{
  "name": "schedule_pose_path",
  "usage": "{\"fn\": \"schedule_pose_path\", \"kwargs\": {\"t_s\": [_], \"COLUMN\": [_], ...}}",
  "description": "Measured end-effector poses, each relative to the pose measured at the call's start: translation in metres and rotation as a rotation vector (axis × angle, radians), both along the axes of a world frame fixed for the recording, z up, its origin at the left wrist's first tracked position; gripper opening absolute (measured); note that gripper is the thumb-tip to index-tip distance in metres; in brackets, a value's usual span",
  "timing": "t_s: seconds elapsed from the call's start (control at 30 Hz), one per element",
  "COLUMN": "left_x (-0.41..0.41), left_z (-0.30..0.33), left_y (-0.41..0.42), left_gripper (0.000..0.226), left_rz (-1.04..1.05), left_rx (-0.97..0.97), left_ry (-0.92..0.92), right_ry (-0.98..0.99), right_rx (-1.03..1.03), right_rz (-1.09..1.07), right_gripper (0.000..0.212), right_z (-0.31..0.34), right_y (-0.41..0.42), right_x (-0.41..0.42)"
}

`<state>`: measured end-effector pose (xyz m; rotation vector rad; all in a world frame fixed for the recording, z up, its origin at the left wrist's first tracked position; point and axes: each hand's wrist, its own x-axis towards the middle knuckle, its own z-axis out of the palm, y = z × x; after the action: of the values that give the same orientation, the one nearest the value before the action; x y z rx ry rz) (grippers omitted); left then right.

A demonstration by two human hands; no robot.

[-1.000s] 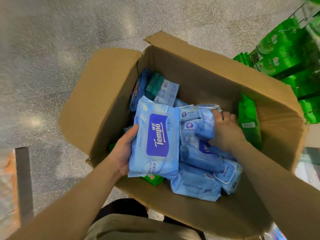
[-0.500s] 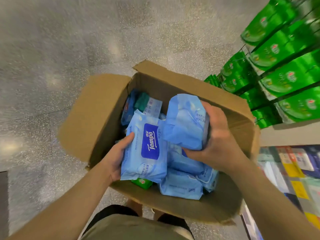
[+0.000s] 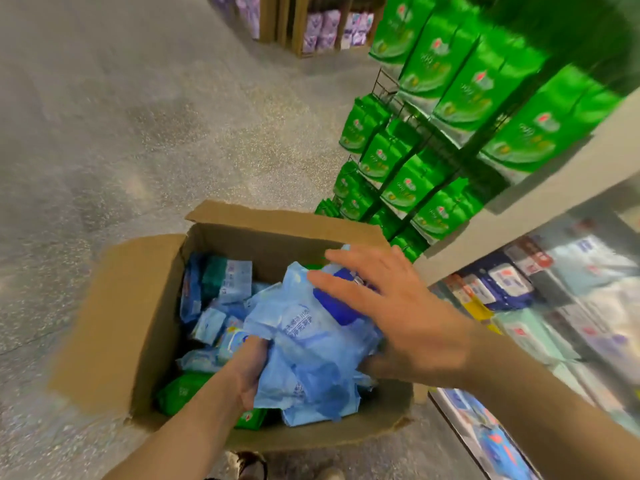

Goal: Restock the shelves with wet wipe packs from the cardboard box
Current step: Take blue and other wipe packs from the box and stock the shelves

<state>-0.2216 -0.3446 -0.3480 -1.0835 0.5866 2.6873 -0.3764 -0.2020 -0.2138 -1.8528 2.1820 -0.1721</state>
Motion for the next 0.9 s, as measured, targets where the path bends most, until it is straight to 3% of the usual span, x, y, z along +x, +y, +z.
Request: {"fn": "schedule_pose_path", "kwargs": {"t_s": [0.1,0.13,0.23,0.3,0.37,0.47,0.57,0.67,0.73,0.83,0.9], "left_x": [-0.01,-0.016,-0.031,-0.04,-0.046,-0.056,-0.066,-0.077,-0.082,-0.096,-0.1], "left_z": [0.036,0.042,0.058,0.073,0.086,0.097,0.095,0.094,0.1,0.086,0.11], "left_y": [0.016,0.024,0.052,0.077,0.107,0.16,0.212,0.268,0.306,0.354,0.391], "left_gripper": [0.043,0.052,0.073,0.054,0.051,0.053,0.091,0.106,0.101,0.074,0.051], "left_rz": [-0.021,-0.046,-0.105,-0.182,-0.251,-0.37,-0.469,-0.588,-0.646,-0.684,-0.738], "left_rx": [-0.197,-0.196,-0.049,-0.054,-0.082,-0.12,-0.002,0.045,0.032,-0.214,-0.008], "left_ry": [-0.027,-0.032,0.025,0.086,0.154,0.194,0.261,0.252,0.27,0.274,0.328], "right_ry": [-0.301,-0.382,-0.385,-0.377,-0.53,-0.927,-1.243,-1.251,-1.239,-1.31,-1.344], "right_rx": [-0.207,-0.264,-0.5,-0.634,-0.675,-0.7,-0.871,-1.031,-1.099,-1.253,-1.402], "right_rz": [-0.343,-0.452,-0.628,-0.875,-1.177,-1.516,-1.603,-1.661,-1.708,-1.718,-1.722], "right_gripper": [0.092,0.081,0.053,0.047,0.07,0.111,0.116,0.12,0.114,0.138,0.141], "right_z": [0.005,0.008,0.011,0.019,0.026,0.028,0.028,0.036,0.042,0.047,0.05], "right_y": [0.035,0.047,0.09,0.121,0.148,0.199,0.255,0.312,0.351,0.406,0.44], "right_x": [-0.002,-0.001,0.003,0.007,0.01,0.022,0.034,0.039,0.043,0.048,0.051]}}
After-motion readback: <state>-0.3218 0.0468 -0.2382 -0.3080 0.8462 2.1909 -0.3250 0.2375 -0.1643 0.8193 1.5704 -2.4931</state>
